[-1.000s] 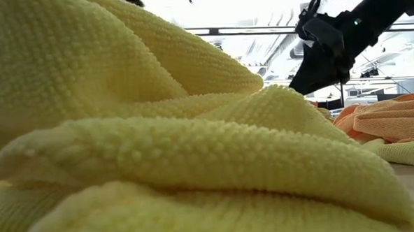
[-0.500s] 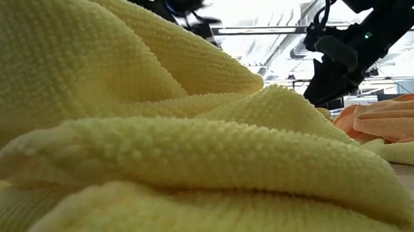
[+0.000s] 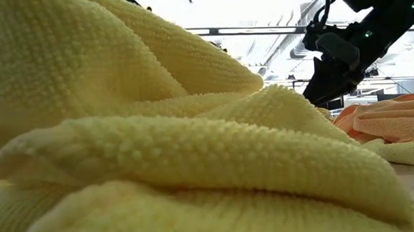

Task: Sort microfiber towel by color & place in baskets
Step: Put the top orange microfiber cloth into the left transparent bin

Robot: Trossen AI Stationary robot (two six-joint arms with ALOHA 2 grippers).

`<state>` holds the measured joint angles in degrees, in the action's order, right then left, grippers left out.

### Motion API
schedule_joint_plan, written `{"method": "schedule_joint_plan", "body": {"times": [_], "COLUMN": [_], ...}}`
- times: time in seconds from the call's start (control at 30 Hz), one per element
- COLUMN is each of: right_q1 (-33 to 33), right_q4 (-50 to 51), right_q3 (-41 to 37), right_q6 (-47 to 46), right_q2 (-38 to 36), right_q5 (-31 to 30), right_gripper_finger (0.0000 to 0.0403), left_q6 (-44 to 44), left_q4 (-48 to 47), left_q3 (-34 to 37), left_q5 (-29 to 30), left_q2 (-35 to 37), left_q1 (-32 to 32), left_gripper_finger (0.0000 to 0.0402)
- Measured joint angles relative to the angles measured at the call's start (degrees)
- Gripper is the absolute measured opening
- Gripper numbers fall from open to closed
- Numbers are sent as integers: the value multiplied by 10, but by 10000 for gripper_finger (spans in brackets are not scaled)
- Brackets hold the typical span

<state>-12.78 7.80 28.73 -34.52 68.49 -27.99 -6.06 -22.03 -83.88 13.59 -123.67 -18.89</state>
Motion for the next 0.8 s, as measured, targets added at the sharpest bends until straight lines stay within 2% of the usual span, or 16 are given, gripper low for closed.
{"method": "schedule_joint_plan", "body": {"times": [0.07, 0.2, 0.37, 0.7, 0.8], "right_q1": [0, 0, 0, 0, 0], "right_q4": [0, 1, 0, -3, -3], "right_q3": [0, 0, 0, 0, 0], "right_q6": [0, 14, 29, 52, 52], "right_q2": [0, 0, 0, 0, 0], "right_q5": [0, 1, -1, -16, -16], "right_gripper_finger": [145, 145, 145, 145, 145], "left_q6": [-8, -14, -12, -2, 1], "left_q4": [-17, -44, -97, -202, -263], "left_q3": [-6, -7, 2, -2, -2], "left_q5": [4, 6, 19, 97, 135], "left_q2": [-11, -11, 45, 289, 359], "left_q1": [-3, -2, 9, 46, 57], "left_gripper_finger": [89, 13, 3, 1, 1]}}
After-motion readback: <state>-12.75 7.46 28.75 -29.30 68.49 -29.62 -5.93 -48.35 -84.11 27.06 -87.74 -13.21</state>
